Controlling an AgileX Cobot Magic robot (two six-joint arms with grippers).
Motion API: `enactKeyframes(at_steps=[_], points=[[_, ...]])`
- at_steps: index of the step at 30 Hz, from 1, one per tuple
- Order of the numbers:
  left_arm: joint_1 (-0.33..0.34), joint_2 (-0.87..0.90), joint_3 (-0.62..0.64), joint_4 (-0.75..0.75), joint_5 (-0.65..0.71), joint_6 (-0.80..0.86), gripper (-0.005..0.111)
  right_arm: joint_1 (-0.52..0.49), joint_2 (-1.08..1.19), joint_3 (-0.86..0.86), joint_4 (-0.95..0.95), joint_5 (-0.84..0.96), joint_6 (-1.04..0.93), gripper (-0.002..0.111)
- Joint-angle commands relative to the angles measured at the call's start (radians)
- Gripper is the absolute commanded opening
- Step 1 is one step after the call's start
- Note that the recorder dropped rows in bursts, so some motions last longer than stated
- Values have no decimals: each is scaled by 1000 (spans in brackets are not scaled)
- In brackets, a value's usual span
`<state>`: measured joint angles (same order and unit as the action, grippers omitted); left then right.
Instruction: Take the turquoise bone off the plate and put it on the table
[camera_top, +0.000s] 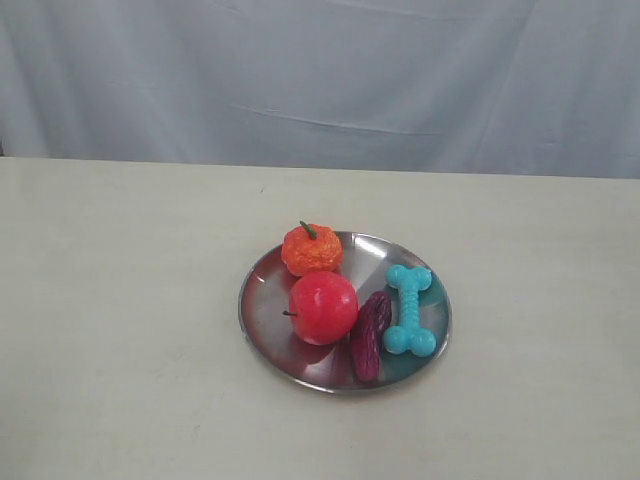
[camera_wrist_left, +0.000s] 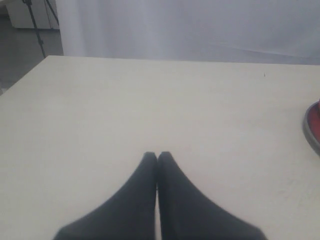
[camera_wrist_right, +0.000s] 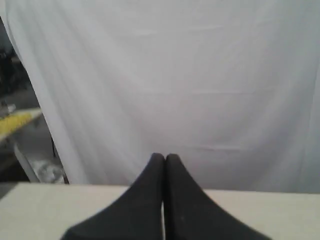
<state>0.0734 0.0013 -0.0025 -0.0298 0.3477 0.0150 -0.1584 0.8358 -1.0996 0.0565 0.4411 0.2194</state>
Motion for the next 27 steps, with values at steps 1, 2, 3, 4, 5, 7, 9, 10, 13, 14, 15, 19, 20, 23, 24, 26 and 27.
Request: enactKeyframes(at_steps=[1,2,3,4,5,7,9,10,13,14,15,19,20,23,24,26,27], points=[[4,-1,3,-3,-5,-4,0,6,237,-259,-24,366,-138,-1],[4,-1,3,-3,-5,-4,0,6,308,-316,-24,441,-164,-1],[4,-1,3,-3,-5,-4,0,6,358,-358,-24,496,-178,-1],[4,-1,3,-3,-5,-4,0,6,407,-395,-24,544,-191,-1],[4,-1,3,-3,-5,-4,0,6,492,-458,-24,614,-205,-1],[4,-1,3,-3,-5,-4,0,6,611,-513,-24,673,-209,-1],[4,-1,3,-3,-5,-4,0,6,723,-529,-13,674,-219,-1],[4,-1,3,-3,-5,-4,0,6,795,-529,-4,670,-261,0],[4,-1,3,-3,-5,-4,0,10,926,-529,9,657,-311,0],[4,-1,3,-3,-5,-4,0,10,981,-529,28,633,-323,0],[4,-1,3,-3,-5,-4,0,10,1008,-529,36,621,-330,0],[4,-1,3,-3,-5,-4,0,11,1128,-529,117,591,-380,31],[4,-1,3,-3,-5,-4,0,11,1144,-529,130,589,-380,40],[4,-1,3,-3,-5,-4,0,15,1183,-529,136,582,-382,52],[4,-1,3,-3,-5,-4,0,15,1194,-529,136,582,-382,51],[4,-1,3,-3,-5,-4,0,25,1213,-529,136,584,-382,49],[4,-1,3,-3,-5,-4,0,34,1223,-529,136,584,-382,48]])
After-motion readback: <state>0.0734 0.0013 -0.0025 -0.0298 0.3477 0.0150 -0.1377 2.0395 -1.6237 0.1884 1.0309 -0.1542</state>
